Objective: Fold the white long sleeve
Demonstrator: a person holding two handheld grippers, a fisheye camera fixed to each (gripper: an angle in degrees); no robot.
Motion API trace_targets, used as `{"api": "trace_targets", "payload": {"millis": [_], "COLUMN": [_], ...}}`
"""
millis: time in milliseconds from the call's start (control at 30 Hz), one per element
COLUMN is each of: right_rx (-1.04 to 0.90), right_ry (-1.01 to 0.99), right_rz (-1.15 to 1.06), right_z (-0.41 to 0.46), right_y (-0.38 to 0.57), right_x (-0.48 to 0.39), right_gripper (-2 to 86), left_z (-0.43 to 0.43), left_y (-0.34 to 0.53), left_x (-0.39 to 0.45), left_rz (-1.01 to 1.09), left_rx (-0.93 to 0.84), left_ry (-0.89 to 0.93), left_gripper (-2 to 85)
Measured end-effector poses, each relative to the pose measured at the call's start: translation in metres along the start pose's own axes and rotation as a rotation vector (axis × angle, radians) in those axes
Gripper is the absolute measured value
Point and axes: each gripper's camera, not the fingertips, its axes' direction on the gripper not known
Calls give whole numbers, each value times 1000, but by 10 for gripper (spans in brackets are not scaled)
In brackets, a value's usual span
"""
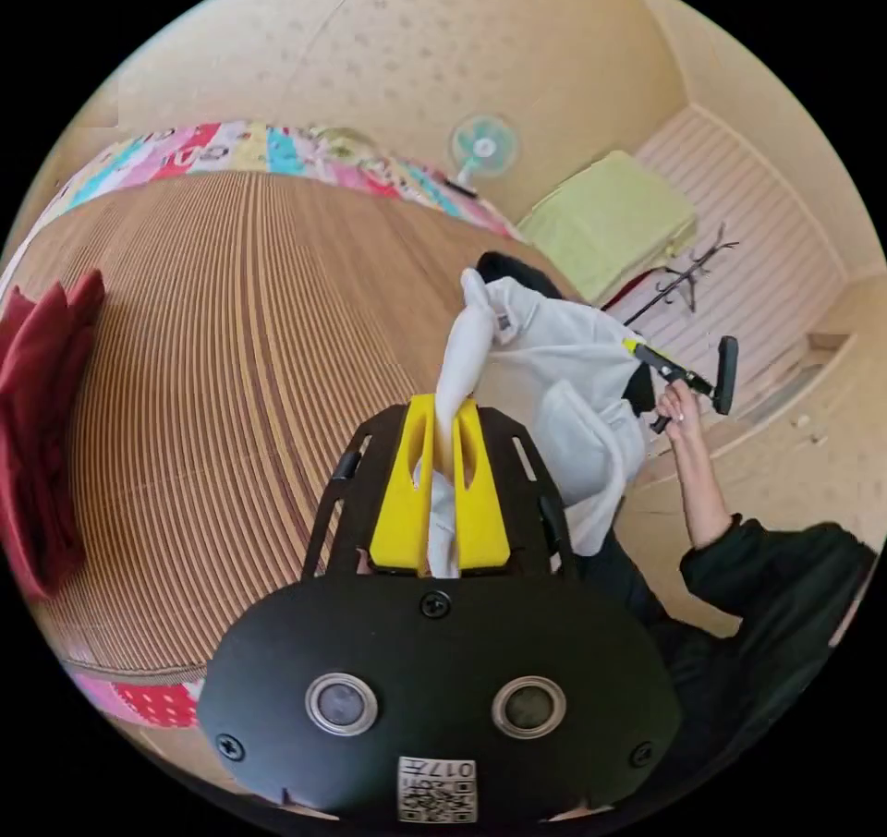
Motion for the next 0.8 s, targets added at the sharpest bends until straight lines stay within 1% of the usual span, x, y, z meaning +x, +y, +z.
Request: {"api": "trace_targets", "payload": {"millis": [33,67,100,133,200,233,267,333,400,433,467,500,533,567,600,633,667,700,733,800], "right_rx": [166,261,294,355,458,506,542,549,535,527,492,462,387,286,243,141,7,-53,-131,-159], "right_ry": [-46,-73,-90,-151,-281,-385,-483,-533,-459,-367,-277,-230,-152,-97,-62,-6,62,110,178,139], "right_rz": [-9,17,44,100,167,189,186,178,134,103,69,52,12,-27,-31,-41,-47,-29,1,-4], "right_z": [-48,-86,-103,-131,-165,-181,-193,-201,-200,-192,-175,-162,-130,-87,-64,-15,31,49,75,88], "right_y": [13,22,24,28,33,32,26,8,-19,-41,-70,-86,-120,-155,-170,-194,-208,-211,-207,-185], "right_x": [-3,0,4,15,34,44,50,47,35,27,20,17,14,13,14,18,23,26,31,31], "right_gripper": [38,37,36,36,35,35,34,35,36,37,40,41,45,51,57,70,82,87,90,98], "left_z": [-19,-55,-91,-110,-178,-191,-214,-240,-264,-268,-270,-265,-259,-242,-218,-204,-178,-160,-154,-137], "left_y": [6,19,30,36,53,54,54,47,27,18,-10,-44,-63,-101,-136,-151,-171,-177,-176,-146], "left_x": [7,22,36,42,59,64,78,109,140,144,146,139,132,111,84,69,37,10,0,-16], "left_rz": [12,39,70,81,113,122,143,204,240,234,209,178,158,107,61,52,8,-70,-97,-70], "left_rx": [55,158,268,329,544,575,604,619,655,650,608,536,497,412,328,283,179,79,49,23], "left_ry": [47,111,153,176,280,296,293,192,72,36,-49,-137,-182,-287,-436,-518,-675,-780,-803,-739], "left_gripper": [30,28,25,24,18,16,15,13,14,15,17,21,23,31,46,57,77,96,95,95]}}
